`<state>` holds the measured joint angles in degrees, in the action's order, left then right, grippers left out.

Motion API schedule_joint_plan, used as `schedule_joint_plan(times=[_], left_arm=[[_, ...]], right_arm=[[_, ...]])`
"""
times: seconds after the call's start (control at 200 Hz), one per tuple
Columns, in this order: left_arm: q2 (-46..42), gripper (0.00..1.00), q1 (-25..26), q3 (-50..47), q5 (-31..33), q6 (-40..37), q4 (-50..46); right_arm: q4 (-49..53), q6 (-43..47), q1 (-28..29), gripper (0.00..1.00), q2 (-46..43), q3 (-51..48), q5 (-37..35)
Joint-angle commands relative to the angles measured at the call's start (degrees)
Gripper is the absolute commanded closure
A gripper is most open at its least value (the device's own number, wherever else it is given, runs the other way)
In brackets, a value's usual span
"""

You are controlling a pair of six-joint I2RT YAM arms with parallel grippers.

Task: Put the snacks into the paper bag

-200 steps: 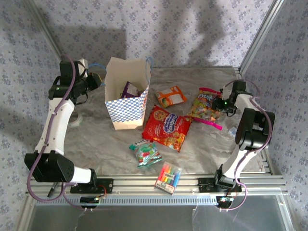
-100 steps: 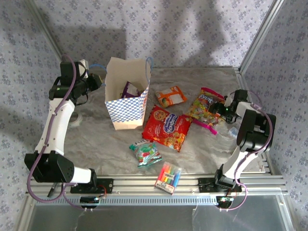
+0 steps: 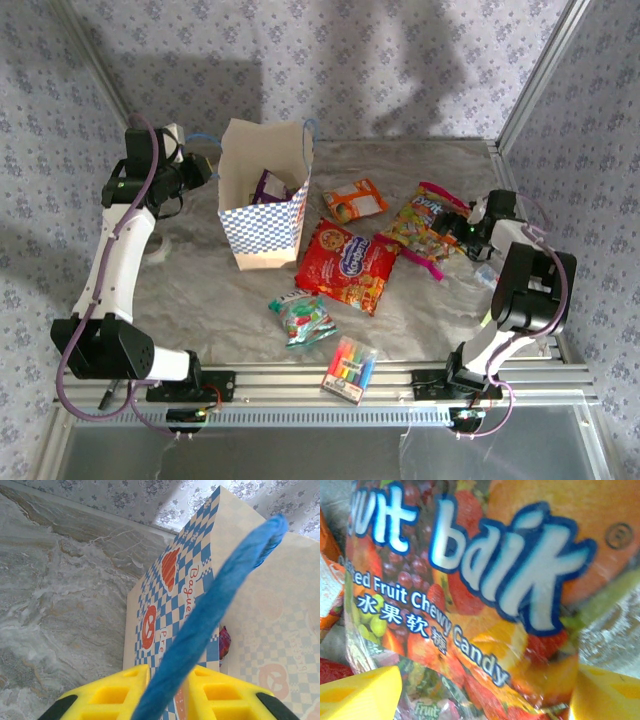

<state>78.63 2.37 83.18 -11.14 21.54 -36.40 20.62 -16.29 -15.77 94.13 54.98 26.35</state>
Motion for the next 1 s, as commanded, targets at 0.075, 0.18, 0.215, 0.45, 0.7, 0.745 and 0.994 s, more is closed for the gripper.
schedule_joint_plan(times=[0.075, 0.18, 0.215, 0.45, 0.7, 0.745, 0.994], left_arm=[[0.10, 0.75, 0.24, 0.59, -1.13, -0.36, 0.26], [0.30, 0.75, 0.22, 0.76, -1.37, -0.27, 0.31], [0.29, 0.75, 0.28, 0.84, -1.43, -0.27, 0.33], [0.11, 0.75, 0.21, 1.35, -1.21, -0.70, -0.30], [0.00, 0.75, 0.22, 1.73, -0.93, -0.85, -0.91], [-0.06, 0.75, 0.27, 1.79, -0.69, -1.04, -1.16], [-0.01, 0.74, 0.31, 1.29, -0.38, -1.28, -1.30]], right_arm=[[7.32, -0.84, -0.22, 0.14, -1.54, 0.52, -5.80], [6.99, -1.25, -0.31, 0.13, -0.62, -0.11, -5.70], [6.24, -1.49, -0.36, 0.13, -0.40, -0.46, -4.96], [-1.52, -5.33, 0.44, 0.13, 1.06, -3.07, 1.01], [-8.42, -10.50, 2.47, 0.14, 4.32, -3.65, 5.06], [-8.99, -11.10, 2.87, 0.14, 4.48, -3.34, 5.37], [-7.45, -11.92, 5.60, 0.16, 4.44, -1.22, 3.88]])
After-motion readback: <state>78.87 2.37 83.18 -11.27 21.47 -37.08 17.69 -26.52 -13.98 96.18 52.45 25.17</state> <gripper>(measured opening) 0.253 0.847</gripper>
